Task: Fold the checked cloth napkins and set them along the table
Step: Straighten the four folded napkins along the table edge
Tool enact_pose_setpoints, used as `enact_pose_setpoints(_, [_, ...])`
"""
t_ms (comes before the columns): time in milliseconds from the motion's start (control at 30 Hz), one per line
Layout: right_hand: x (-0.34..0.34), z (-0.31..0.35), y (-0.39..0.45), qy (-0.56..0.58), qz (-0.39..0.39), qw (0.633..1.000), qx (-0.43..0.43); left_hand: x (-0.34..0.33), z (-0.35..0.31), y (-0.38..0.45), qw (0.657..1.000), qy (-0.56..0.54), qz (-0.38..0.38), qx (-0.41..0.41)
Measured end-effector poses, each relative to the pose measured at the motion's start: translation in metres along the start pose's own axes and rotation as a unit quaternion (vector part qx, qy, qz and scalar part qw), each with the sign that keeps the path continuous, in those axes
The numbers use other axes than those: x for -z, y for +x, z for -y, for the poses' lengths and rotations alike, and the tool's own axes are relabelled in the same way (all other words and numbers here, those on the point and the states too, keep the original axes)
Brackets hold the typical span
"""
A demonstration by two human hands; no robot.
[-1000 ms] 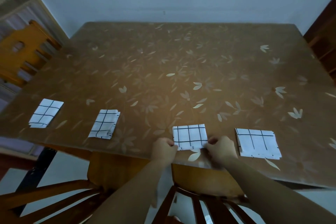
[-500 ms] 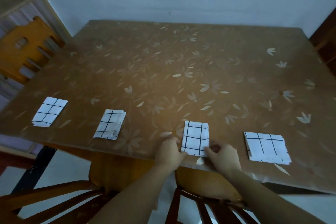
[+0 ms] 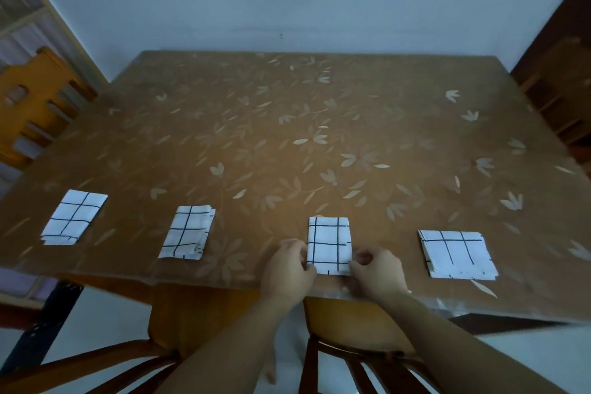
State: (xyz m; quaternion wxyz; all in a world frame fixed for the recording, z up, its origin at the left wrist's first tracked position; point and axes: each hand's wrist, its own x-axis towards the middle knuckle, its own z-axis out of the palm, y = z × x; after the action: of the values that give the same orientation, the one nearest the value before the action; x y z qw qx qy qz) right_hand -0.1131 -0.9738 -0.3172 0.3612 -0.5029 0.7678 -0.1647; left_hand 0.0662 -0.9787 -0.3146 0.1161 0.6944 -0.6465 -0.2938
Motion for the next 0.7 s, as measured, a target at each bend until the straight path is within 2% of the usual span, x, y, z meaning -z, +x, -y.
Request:
enact_pose_setpoints(167, [0.039,-0.016,-0.024,-0.046,-0.073,0.995,0.046,0.003,-0.028,-0.001,0.995,0.064,-0.007,-0.079])
enact_pose_setpoints(367, [0.094,-0.041,-0.061,-0.137,-0.114,0.982,0.064,0.007,-0.074,-0.031,0.976,0.132,-0.013,-0.172])
enact_pose_setpoints(567, [0.145,-0.082,-0.131,-0.225,-0.142,0.959,0.098,0.004,-0.116,-0.106,0.963,0.166,-0.017,-0.21])
enact_pose_setpoints(700, [0.181,-0.113,-0.186,-0.24,-0.176,0.948,0.109,-0.005,-0.146,-0.166,0.955,0.178,-0.027,-0.234])
